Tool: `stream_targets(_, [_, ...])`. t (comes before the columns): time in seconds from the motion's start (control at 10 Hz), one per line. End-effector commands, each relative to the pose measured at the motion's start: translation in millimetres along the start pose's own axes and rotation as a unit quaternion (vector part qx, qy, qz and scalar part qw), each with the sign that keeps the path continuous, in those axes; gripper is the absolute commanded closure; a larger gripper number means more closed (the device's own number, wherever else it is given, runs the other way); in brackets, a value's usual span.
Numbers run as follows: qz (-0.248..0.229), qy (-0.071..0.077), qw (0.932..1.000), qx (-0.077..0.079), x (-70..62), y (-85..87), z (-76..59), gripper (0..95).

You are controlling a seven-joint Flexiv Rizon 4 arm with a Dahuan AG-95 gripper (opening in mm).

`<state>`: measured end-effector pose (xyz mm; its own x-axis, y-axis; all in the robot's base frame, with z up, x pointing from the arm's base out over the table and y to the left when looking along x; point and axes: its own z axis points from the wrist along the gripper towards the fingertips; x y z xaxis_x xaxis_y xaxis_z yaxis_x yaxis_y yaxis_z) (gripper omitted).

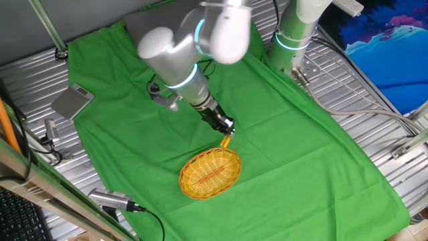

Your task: Use a clamp

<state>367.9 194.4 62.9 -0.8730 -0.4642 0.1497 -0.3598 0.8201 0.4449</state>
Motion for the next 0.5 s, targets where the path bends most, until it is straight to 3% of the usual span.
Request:
stream_targets(0.1, [0.0,-0.002,0.9998,0.021,-1.7,-2.6,0.9,95.0])
stream_targets(0.5, [-0.013,0.003,0.9983,0.056,-6.2,-6.2,-2.9,95.0])
